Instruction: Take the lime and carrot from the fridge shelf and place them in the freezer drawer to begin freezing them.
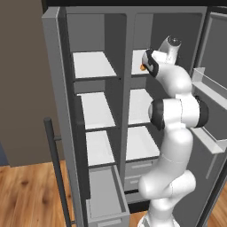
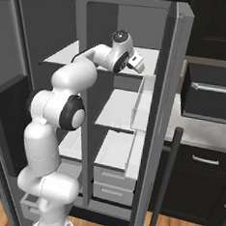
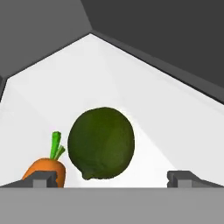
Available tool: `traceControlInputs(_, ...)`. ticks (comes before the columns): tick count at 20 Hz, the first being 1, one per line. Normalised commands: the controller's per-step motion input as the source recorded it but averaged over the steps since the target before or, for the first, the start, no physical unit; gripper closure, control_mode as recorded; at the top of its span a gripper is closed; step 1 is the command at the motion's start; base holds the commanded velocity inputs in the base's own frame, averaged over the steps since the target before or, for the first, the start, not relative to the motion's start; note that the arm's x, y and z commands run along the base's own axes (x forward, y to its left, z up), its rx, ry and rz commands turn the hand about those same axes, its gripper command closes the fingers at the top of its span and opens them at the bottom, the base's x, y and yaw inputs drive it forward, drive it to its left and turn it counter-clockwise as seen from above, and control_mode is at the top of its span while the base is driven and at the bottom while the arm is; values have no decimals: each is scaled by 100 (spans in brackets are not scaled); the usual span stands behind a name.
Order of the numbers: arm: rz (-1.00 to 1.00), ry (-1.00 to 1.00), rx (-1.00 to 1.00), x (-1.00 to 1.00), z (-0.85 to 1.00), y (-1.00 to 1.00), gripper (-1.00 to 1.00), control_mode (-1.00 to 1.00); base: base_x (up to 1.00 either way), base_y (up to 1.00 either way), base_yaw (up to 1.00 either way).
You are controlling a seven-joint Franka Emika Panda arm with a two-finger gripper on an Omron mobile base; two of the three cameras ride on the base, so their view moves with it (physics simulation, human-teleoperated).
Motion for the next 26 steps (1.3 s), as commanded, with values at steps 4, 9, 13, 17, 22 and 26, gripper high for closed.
traceControlInputs(4,0,0,0,40,-24,0,-100,-100,0,0,0)
traceControlInputs(9,0,0,0,33,-4,0,-100,-100,0,0,0)
traceControlInputs(13,0,0,0,38,-7,-1,-100,-100,0,0,0)
traceControlInputs(17,0,0,0,16,-20,0,-100,-100,0,0,0)
traceControlInputs(22,0,0,0,2,-48,0,100,-100,0,0,0)
traceControlInputs(26,0,0,0,0,-55,0,100,-100,0,0,0)
